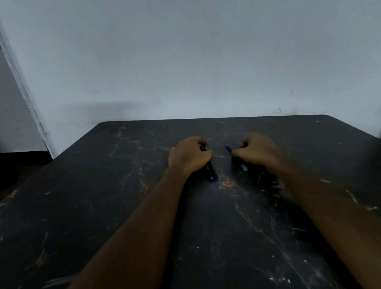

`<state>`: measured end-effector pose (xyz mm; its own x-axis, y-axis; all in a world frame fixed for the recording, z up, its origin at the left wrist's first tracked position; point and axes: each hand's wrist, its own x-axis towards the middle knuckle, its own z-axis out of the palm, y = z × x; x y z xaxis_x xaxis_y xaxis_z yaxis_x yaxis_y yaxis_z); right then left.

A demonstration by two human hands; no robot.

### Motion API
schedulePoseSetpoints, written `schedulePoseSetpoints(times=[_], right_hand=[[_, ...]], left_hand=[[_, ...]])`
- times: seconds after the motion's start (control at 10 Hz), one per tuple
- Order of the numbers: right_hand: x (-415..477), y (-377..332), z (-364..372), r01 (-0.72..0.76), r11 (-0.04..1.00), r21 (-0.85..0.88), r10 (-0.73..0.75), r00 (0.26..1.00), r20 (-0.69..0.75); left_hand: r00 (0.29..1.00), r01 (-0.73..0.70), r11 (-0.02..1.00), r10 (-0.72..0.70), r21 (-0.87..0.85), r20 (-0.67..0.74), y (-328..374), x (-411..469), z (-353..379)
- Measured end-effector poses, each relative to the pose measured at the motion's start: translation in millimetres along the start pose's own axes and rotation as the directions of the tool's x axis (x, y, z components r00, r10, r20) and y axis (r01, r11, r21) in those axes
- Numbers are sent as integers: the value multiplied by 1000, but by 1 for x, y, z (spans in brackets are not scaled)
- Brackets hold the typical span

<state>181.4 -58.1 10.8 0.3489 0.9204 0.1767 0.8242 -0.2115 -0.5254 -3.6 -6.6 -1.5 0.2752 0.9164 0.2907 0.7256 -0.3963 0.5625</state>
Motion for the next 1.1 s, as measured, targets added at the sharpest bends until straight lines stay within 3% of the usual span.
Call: schedulePoseSetpoints(times=[0.6, 1.1], right_hand=[[-12, -9, 11, 131, 990, -59, -136, 987, -89], [-8, -8, 13, 118, 992, 36, -114, 987, -109]], left_hand=[[999, -23, 1000, 23, -1, -24, 1, -1, 3], [993, -46, 987, 29, -153, -117, 1, -3, -1]])
